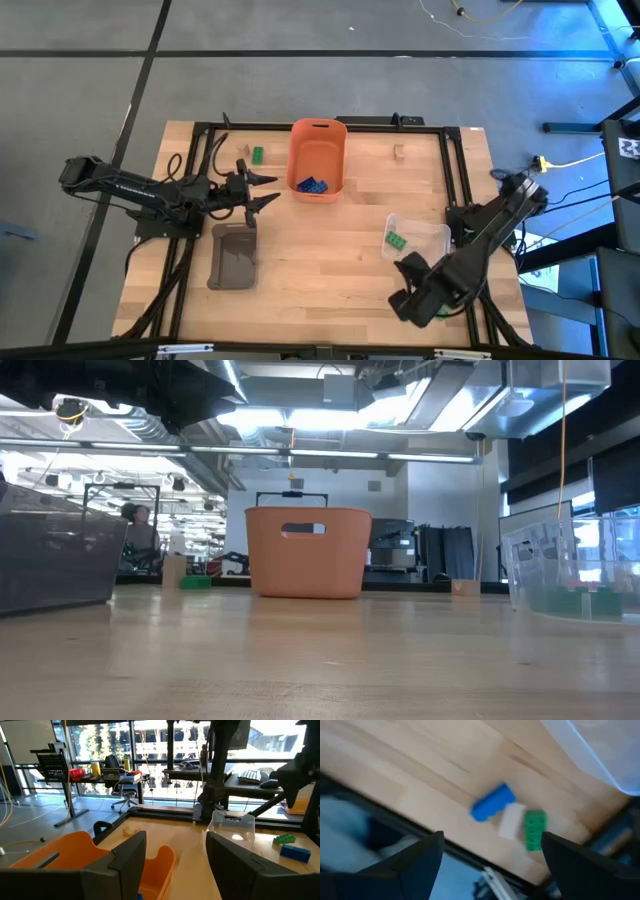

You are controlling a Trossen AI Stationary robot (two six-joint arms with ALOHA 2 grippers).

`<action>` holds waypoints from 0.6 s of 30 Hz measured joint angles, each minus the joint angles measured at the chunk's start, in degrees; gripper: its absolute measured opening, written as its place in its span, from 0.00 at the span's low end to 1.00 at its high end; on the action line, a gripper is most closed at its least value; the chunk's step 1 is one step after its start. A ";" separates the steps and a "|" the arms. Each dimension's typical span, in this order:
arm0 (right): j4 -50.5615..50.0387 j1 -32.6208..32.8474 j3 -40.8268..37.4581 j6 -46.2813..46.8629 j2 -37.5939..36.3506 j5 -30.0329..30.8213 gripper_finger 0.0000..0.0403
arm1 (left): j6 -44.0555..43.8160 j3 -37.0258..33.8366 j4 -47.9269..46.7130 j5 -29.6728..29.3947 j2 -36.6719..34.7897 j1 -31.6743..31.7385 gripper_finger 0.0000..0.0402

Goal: Sort & place blocks by color
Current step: Put the blue game piece into the orange bin

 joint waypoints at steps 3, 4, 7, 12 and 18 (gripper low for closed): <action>0.33 0.32 -1.67 0.05 3.05 -3.91 0.83 | 0.02 0.01 0.01 0.00 -0.01 0.02 0.50; 1.37 0.32 -2.55 -0.02 4.01 -5.11 0.83 | 0.03 0.00 0.00 0.00 -0.01 0.00 0.50; 6.96 0.47 -5.47 -0.52 5.91 -6.10 0.83 | 0.04 0.02 0.00 0.00 0.00 0.02 0.50; 16.20 1.01 -11.00 0.81 6.71 -5.94 0.83 | 0.03 0.02 0.00 0.00 -0.01 0.02 0.50; 18.68 2.16 -15.88 8.21 6.68 -5.13 0.83 | -0.41 0.01 -0.31 0.02 0.00 0.02 0.50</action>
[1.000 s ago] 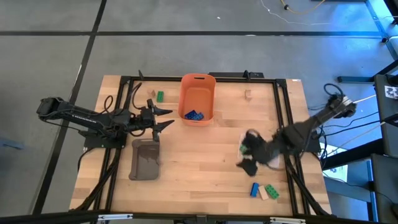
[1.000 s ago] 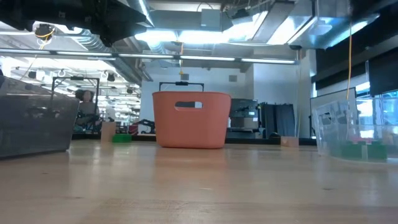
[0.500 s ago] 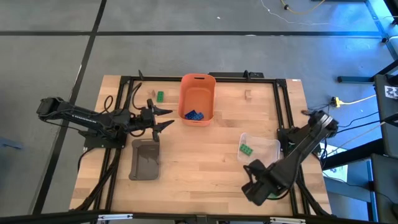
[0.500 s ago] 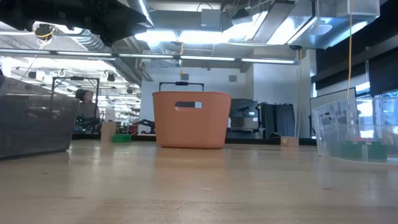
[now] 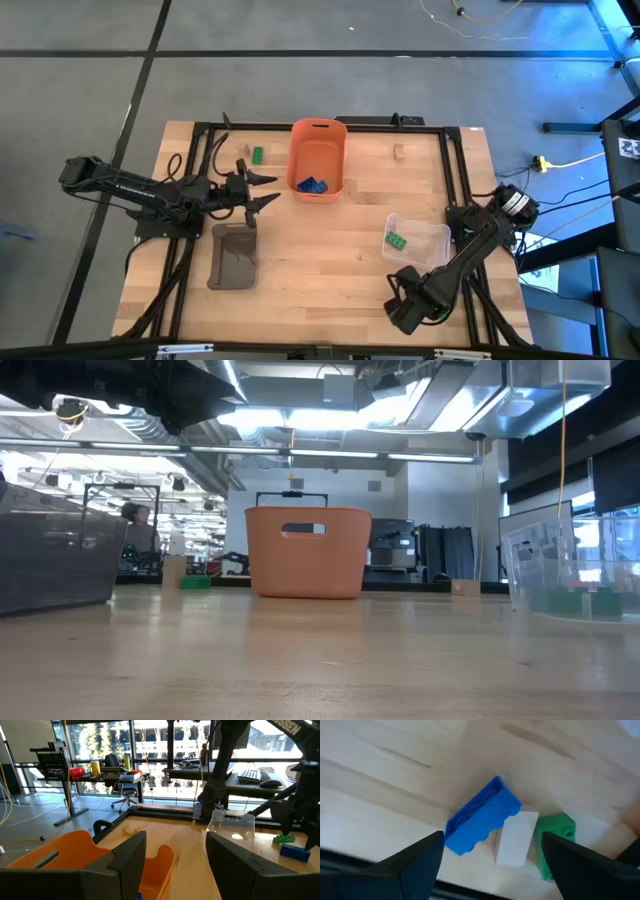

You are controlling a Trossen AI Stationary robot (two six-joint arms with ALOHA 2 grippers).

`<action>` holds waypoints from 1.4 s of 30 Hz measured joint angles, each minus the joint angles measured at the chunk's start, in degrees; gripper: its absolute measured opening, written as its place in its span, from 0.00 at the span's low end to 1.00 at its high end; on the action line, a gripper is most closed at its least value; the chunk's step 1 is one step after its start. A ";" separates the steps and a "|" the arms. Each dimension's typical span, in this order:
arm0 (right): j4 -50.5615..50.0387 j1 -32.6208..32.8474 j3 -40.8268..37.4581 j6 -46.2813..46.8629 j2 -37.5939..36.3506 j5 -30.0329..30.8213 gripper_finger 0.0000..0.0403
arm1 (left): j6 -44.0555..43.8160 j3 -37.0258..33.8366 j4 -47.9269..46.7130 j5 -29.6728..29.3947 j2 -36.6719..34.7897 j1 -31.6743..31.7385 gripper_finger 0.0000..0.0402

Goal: Sort & place blocks by color
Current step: Put the blue game piece into the orange bin

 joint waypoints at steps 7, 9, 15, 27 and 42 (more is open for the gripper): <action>7.32 0.78 -4.34 2.42 -0.02 3.06 0.83 | -1.64 0.00 -0.80 0.03 0.00 -0.02 0.50; 8.98 0.76 -5.47 2.46 -0.02 3.88 0.83 | -1.67 0.00 -0.80 0.03 0.00 -0.02 0.50; 11.34 0.78 -6.87 2.45 -0.06 4.46 0.82 | -1.66 0.00 -0.80 0.03 0.02 -0.02 0.50; 10.76 0.76 -6.89 2.24 -0.06 4.90 0.45 | -1.64 0.00 -0.80 0.03 -0.01 -0.02 0.50; 6.69 0.21 -4.91 -15.31 -8.53 17.72 0.21 | -1.61 0.00 -0.80 0.01 -0.01 0.00 0.50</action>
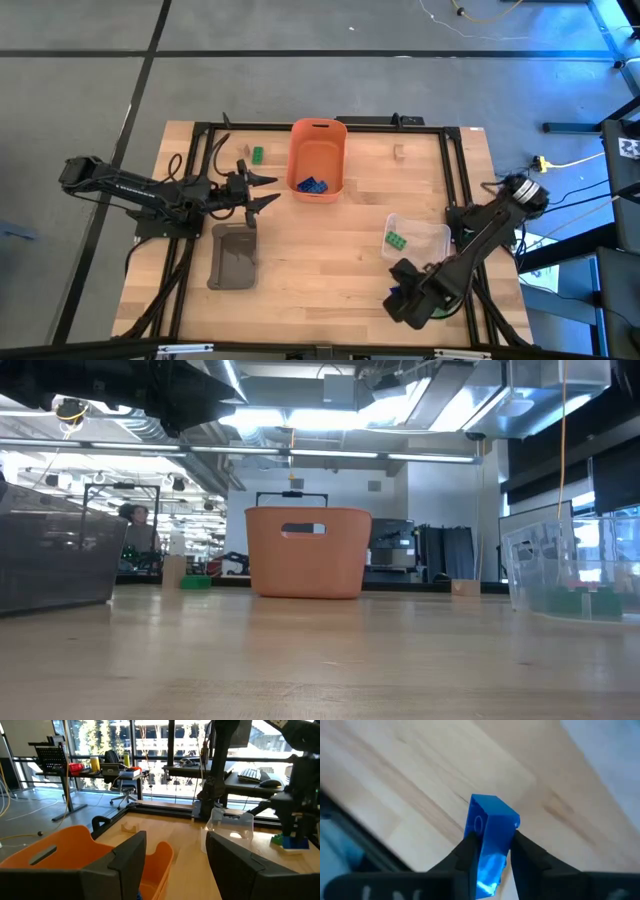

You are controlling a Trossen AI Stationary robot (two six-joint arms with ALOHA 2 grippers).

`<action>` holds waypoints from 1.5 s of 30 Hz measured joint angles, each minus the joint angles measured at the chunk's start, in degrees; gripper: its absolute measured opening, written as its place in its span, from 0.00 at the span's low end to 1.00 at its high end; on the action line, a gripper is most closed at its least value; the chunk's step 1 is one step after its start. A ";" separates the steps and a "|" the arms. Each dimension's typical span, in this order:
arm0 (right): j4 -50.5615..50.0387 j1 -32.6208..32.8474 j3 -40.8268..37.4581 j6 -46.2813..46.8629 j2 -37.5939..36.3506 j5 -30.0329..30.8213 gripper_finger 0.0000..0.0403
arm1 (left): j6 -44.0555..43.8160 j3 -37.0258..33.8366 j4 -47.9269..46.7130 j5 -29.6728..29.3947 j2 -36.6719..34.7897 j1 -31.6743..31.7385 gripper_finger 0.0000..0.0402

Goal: Sort & place blocks by color
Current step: Put the blue game piece into the orange bin

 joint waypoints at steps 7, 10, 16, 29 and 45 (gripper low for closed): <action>9.61 -4.22 -3.99 -18.36 -5.35 8.26 0.21 | 0.00 0.00 -0.22 0.00 0.01 -0.01 0.50; 25.51 -10.16 -9.62 -32.23 -7.00 8.17 0.21 | -0.02 -0.01 -0.21 0.02 0.00 -0.02 0.50; 61.08 -24.57 -21.36 -61.89 -8.01 4.96 0.21 | -2.81 0.02 -0.26 1.80 0.02 -0.02 0.50; 109.36 -44.45 -35.51 -87.52 -7.95 -5.83 0.21 | -5.91 0.01 0.51 8.83 0.02 -1.27 0.50; 106.74 -52.19 -33.19 -89.74 -7.95 -9.30 0.21 | -4.08 -0.01 0.82 4.09 0.02 -1.27 0.50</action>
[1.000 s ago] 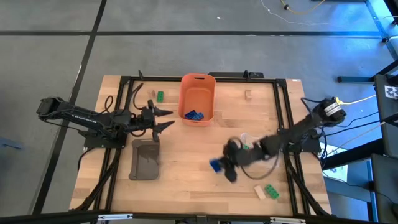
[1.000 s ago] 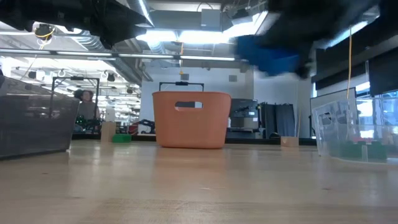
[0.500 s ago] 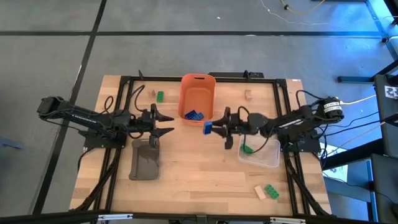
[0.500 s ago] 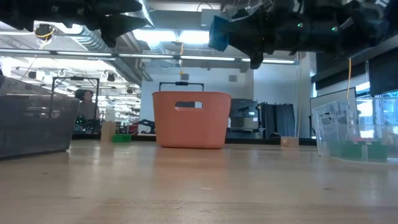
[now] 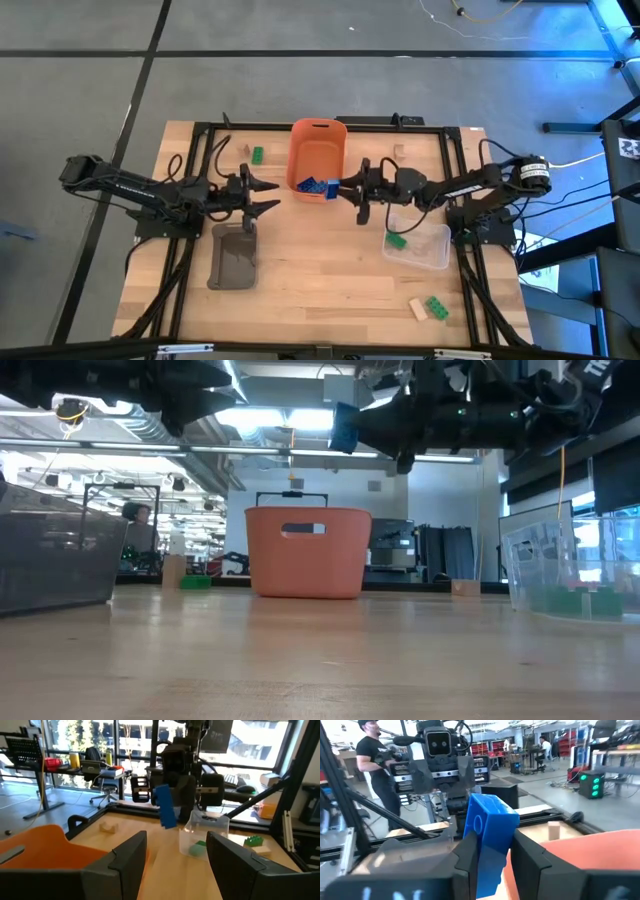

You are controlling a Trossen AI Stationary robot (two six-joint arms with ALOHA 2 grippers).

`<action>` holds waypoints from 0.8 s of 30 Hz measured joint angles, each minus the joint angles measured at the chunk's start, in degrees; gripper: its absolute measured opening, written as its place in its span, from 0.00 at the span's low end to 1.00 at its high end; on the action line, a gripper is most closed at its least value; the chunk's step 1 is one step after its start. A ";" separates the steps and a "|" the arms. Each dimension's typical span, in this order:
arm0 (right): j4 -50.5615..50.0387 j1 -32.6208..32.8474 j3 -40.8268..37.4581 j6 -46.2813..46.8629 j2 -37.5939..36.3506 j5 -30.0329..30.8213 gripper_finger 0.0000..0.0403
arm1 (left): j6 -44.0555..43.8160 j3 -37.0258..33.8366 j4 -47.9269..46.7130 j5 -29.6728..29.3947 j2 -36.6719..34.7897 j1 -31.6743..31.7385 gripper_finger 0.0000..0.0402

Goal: Sort & place blocks by color
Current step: Put the blue game piece into the orange bin

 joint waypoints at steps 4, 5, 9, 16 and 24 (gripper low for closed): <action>1.00 -0.56 0.09 -2.39 2.50 12.48 0.21 | -0.03 0.00 1.08 -0.31 -0.02 0.00 0.50; 0.79 -0.75 0.09 -2.20 3.68 16.37 0.21 | -0.04 0.00 1.10 -0.50 -0.02 0.00 0.50; 4.14 -1.96 0.09 -0.11 9.64 20.90 0.21 | -0.02 0.00 1.14 -1.61 -0.02 0.00 0.50; 5.18 -3.61 0.63 2.33 13.61 19.45 0.21 | 0.01 0.00 1.15 -1.77 -0.02 0.02 0.50; 3.78 -5.34 0.63 4.48 13.45 13.52 0.21 | 0.03 0.00 0.57 -1.77 -0.02 0.02 0.50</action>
